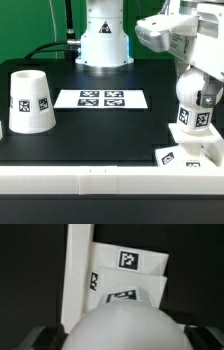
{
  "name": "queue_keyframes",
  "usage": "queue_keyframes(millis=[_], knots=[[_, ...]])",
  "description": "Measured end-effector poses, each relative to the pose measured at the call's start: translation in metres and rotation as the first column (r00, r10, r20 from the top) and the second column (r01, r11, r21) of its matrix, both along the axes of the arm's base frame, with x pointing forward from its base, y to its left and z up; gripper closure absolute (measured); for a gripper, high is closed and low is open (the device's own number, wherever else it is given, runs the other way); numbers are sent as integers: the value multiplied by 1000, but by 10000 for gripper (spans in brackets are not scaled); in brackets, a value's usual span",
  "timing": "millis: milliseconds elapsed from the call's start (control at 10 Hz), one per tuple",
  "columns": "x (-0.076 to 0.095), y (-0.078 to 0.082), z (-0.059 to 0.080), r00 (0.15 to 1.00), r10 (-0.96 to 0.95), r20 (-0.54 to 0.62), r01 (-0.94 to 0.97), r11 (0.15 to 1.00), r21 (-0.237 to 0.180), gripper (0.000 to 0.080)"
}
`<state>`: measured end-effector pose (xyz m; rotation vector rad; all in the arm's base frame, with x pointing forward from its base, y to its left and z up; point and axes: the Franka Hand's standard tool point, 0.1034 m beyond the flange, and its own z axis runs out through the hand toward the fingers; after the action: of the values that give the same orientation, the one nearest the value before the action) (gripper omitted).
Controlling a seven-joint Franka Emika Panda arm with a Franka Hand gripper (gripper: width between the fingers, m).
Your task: Assemble lamp
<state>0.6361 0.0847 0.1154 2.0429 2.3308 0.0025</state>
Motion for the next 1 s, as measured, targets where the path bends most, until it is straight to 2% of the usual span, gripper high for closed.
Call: queue_keyframes(millis=[400,600,800,1000], knots=[[0,0,0,1000,-20,0,20,1000,1,223],[-1,-7,0,998,-58,-12,58,998,1,223],[-1,-11,0,977,-211,-19,211,977,21,222],[-1,-11,0,919,-393,-31,394,918,43,222]])
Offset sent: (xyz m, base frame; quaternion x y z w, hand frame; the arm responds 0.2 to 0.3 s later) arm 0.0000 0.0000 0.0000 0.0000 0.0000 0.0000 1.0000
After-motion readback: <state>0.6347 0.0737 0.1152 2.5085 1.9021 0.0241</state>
